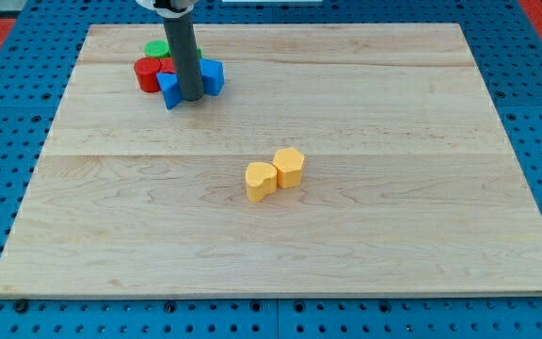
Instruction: Separate the yellow hexagon from the yellow heart
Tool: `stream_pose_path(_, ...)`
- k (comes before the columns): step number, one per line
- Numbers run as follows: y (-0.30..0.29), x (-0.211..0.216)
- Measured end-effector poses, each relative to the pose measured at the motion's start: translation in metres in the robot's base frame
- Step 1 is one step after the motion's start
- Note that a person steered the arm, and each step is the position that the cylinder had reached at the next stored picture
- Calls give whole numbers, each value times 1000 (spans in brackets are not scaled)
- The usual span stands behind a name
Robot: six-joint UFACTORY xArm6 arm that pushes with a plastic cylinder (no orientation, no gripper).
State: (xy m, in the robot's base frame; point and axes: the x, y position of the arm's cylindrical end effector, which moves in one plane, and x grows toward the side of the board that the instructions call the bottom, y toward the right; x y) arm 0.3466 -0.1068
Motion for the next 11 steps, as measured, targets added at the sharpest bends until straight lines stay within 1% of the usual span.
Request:
stream_pose_path(1,22,52)
stream_pose_path(2,97,51)
stream_pose_path(3,209,57)
stream_pose_path(4,211,124)
stream_pose_path(5,153,128)
stream_pose_path(6,77,83)
stream_pose_path(7,91,103)
stream_pose_path(8,90,137)
stream_pose_path(9,37,127)
stream_pose_path(11,16,43)
